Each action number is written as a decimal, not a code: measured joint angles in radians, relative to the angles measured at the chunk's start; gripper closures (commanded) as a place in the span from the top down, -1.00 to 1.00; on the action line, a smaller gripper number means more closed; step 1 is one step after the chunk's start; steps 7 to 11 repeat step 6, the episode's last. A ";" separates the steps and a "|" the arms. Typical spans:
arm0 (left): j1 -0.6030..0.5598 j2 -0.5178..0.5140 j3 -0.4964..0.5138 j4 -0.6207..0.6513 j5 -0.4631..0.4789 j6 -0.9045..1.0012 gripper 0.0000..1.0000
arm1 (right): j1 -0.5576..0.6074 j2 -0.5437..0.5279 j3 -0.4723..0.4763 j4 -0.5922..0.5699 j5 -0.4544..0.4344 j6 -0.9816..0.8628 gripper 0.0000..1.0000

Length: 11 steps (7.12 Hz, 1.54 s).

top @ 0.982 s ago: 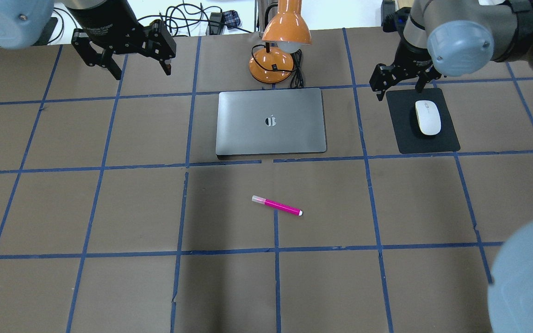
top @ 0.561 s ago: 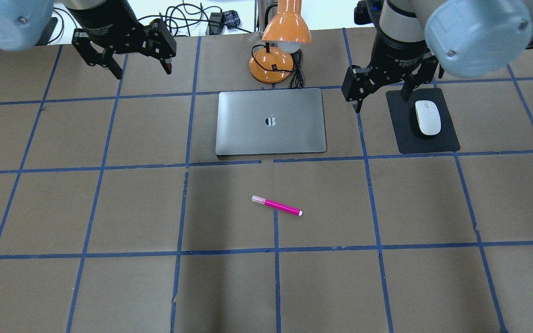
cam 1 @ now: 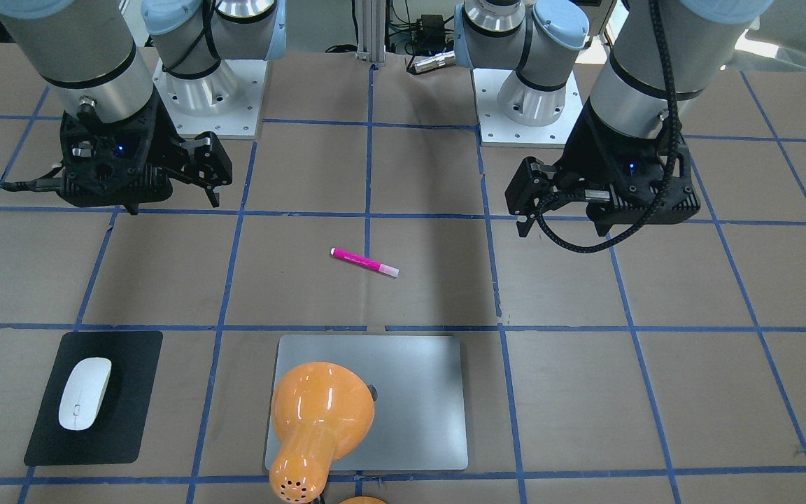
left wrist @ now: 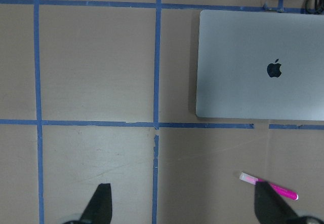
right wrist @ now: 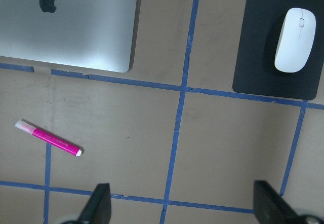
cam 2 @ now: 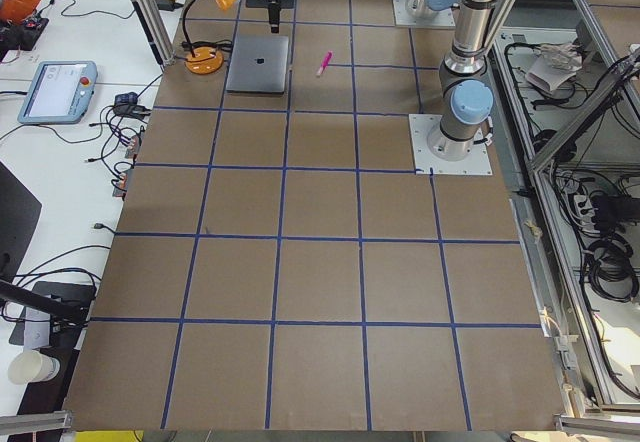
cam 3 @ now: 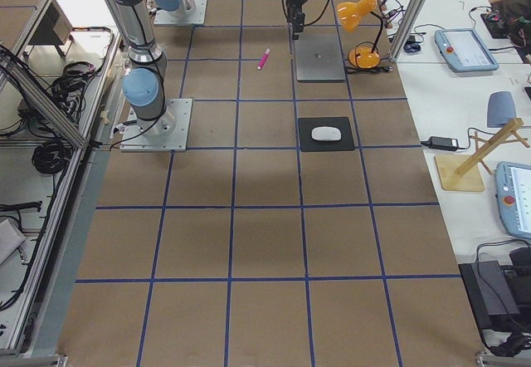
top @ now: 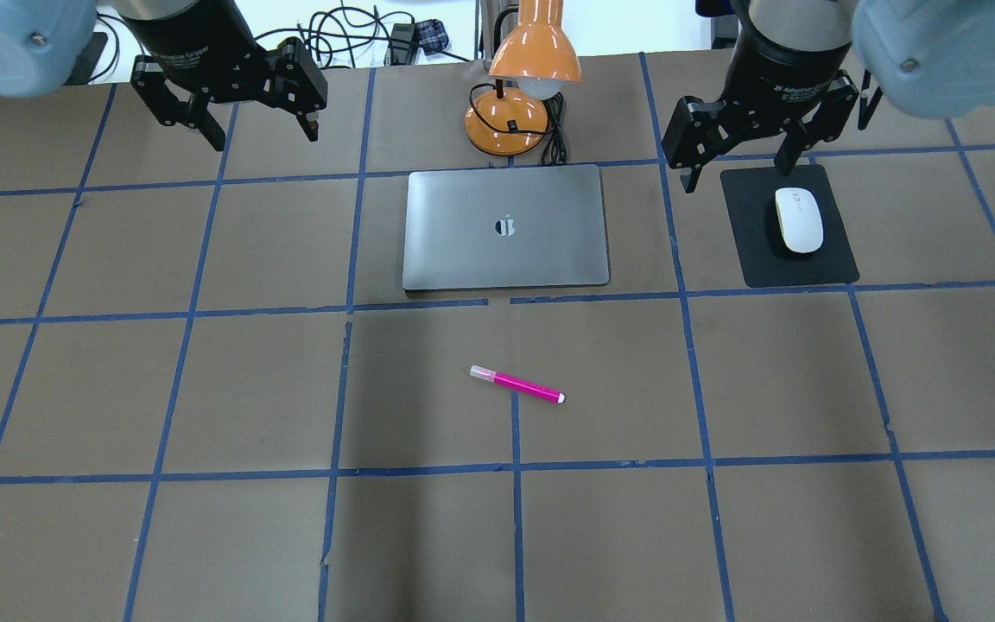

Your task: Place pen and mouse around notebook

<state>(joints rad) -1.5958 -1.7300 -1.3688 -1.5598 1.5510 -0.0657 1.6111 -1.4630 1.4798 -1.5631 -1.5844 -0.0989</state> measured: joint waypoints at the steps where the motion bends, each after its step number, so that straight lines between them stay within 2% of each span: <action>1: -0.001 0.002 -0.001 -0.001 0.001 0.000 1.00 | -0.001 0.007 -0.002 -0.003 -0.006 0.001 1.00; 11: 0.000 0.003 0.000 -0.002 0.002 0.000 1.00 | -0.001 0.013 -0.008 -0.003 0.002 -0.001 1.00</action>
